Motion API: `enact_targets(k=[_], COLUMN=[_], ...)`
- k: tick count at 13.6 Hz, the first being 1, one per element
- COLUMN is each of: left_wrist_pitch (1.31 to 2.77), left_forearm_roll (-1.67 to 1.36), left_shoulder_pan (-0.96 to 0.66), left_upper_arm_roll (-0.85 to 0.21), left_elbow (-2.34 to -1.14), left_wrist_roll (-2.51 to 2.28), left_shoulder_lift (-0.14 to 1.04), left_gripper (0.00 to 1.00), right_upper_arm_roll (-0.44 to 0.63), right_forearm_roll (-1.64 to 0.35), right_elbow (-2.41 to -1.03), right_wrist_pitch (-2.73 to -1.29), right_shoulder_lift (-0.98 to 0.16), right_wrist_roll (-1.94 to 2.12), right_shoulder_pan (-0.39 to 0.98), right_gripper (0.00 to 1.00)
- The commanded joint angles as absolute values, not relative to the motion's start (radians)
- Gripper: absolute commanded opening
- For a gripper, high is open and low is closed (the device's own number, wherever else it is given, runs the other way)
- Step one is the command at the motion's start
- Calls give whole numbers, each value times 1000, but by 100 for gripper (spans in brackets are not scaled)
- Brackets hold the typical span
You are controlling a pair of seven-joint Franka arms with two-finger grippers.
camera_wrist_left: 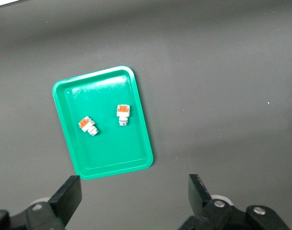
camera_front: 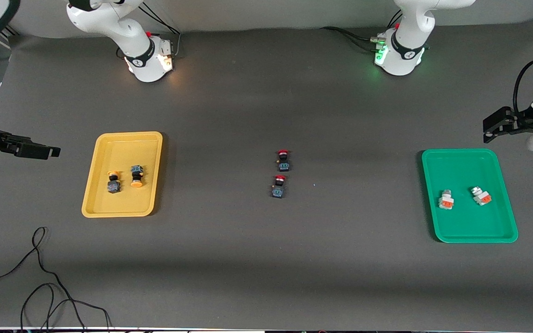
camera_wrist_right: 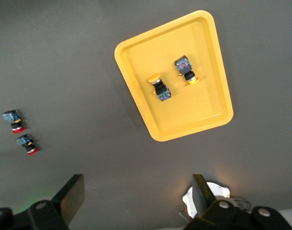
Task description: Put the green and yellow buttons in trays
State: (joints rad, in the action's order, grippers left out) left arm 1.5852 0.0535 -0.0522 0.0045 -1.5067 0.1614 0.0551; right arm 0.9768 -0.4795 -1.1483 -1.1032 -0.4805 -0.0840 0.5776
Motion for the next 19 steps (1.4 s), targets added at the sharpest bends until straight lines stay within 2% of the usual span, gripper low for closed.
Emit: enact_targets(k=[1,3,7,10,12,16,19], left_wrist_pitch=[1589,1588,1575,1577,1575,1569,1574], left_forearm_roll=[48,46,45,15,-11,-18,-9], left_shoulder_pan=[-8,-9,-15,-8,-8,-9,-9], left_upper_arm_roll=[-37,-37,-38,-35,-35,-34,-32], left_elbow=[-1497,-1500,-1502,-1506,-1508,-1508,-1508], left_wrist_roll=[149,143,60,46,29,28,23], left_shoulder_lift=[51,52,52,52,52,51,54], left_gripper=[99,99,99,99,99,99,99], right_upper_arm_roll=[693,470,182,135,112,110,113], right_forearm_roll=[-311,-208,-83,-52,-10,23,23], right_elbow=[-1141,-1157,-1227,-1434,-1500,-1509,-1500], right_wrist_pitch=[-1146,-1164,-1210,-1371,-1436,-1514,-1516], right_shoulder_lift=[-365,-316,-243,-112,-71,-71,-81], right_wrist_roll=[-144,-172,-178,-163,-137,-11,-11], right_shoulder_pan=[441,309,118,109,115,117,124], right_gripper=[99,99,99,99,100,100,100])
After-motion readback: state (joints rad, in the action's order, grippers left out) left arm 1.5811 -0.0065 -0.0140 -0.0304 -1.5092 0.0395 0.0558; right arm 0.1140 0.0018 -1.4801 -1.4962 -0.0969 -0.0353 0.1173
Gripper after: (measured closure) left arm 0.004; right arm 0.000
